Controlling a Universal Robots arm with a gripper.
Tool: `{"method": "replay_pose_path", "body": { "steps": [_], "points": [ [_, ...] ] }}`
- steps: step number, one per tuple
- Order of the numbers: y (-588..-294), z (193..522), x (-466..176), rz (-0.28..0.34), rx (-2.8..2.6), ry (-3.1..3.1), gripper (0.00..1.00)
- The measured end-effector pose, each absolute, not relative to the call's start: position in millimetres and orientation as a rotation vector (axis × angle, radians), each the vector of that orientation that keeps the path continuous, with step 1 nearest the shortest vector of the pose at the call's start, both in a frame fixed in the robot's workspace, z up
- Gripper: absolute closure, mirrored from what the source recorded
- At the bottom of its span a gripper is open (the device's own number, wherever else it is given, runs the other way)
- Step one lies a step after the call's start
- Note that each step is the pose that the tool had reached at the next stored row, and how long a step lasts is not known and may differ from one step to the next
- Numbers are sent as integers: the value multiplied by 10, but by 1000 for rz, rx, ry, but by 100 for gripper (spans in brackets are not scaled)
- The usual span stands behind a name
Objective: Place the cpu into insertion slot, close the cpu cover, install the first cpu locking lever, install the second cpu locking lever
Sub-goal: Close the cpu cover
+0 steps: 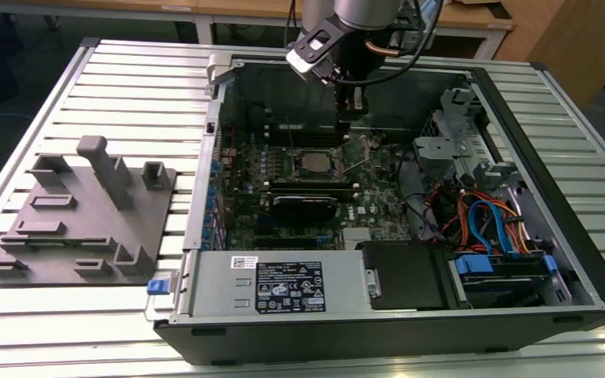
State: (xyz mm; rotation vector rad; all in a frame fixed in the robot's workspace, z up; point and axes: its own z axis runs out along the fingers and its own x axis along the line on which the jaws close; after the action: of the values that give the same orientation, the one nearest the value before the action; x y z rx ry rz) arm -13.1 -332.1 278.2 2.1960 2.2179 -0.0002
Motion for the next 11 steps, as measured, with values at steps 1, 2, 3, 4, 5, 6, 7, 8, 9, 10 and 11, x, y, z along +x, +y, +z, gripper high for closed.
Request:
{"method": "replay_pose_path", "body": {
  "steps": [1,2,3,4,5,6,7,8,9,10,11],
  "points": [
    [-3321,2782,-130,0,2196,2218,90],
    [-3321,2782,-118,0,2196,2218,90],
    [-3320,2781,-101,0,2196,2218,90],
    [-3321,2781,-79,-1,2196,2218,90],
    [-3321,2781,-54,-1,2197,2219,90],
    [-3321,2780,-25,-2,2197,2219,90],
    [-3321,2780,7,-3,2197,2219,90],
    [-3321,2780,36,-5,2198,2220,90],
    [-3321,2779,62,-5,2198,2220,90],
    [-3320,2776,82,-5,2198,2220,90],
    [-3320,2768,99,-5,2198,2220,90]
  ]
}}
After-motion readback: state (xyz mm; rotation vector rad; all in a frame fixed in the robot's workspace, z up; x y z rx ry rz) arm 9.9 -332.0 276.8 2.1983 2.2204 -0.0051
